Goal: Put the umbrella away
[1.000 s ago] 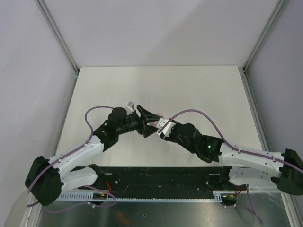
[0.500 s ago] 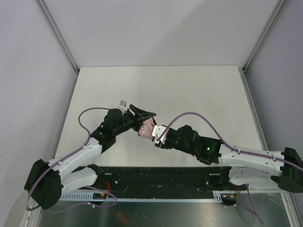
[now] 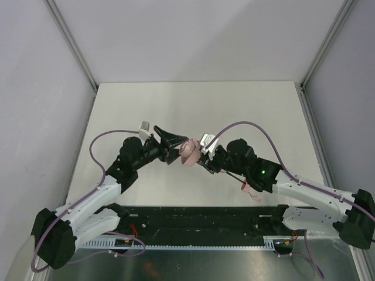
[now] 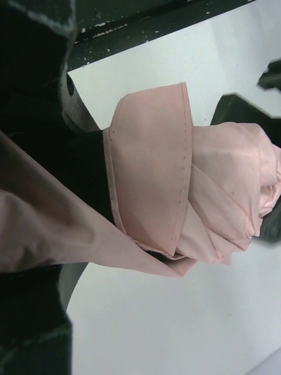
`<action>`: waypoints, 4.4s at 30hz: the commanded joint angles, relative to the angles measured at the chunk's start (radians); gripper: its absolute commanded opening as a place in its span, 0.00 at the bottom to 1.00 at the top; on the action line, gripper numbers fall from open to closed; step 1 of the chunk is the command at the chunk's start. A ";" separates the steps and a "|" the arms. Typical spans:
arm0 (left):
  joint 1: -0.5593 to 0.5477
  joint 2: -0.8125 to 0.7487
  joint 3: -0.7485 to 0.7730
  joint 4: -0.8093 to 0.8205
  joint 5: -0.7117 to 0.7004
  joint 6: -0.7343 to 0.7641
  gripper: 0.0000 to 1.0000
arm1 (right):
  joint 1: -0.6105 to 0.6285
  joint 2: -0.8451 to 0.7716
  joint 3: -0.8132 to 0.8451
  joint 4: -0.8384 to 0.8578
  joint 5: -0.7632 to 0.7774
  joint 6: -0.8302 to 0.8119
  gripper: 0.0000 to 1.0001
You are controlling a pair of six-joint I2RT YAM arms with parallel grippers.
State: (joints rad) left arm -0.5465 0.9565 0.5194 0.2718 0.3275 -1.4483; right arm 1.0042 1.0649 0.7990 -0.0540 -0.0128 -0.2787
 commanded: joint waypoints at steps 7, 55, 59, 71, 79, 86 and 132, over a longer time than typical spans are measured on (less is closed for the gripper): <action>0.168 -0.205 -0.118 -0.082 0.152 0.309 0.99 | -0.090 -0.012 0.070 -0.063 -0.050 0.104 0.00; -0.015 0.088 0.173 -0.175 0.065 -0.039 0.81 | 0.046 0.018 0.124 -0.068 0.051 0.006 0.00; -0.014 0.076 0.165 -0.151 0.064 -0.032 0.68 | 0.051 0.024 0.124 -0.059 0.031 0.008 0.00; -0.015 0.015 0.094 0.062 0.095 0.039 0.03 | 0.059 0.069 0.124 -0.045 0.059 0.053 0.00; -0.012 -0.037 -0.055 0.381 0.076 0.179 0.00 | 0.027 0.129 0.106 -0.019 0.077 0.114 0.10; -0.002 0.095 -0.165 0.565 0.105 0.483 0.00 | -0.011 0.279 -0.005 0.240 0.034 0.079 0.03; 0.005 0.346 -0.392 0.863 0.011 0.746 0.00 | -0.299 0.231 -0.093 0.152 -0.210 0.412 0.60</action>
State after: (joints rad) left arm -0.5373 1.3296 0.1390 1.1126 0.3283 -0.7746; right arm 0.7094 1.3048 0.7033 0.1043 -0.3416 0.1051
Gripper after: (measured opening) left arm 0.274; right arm 0.700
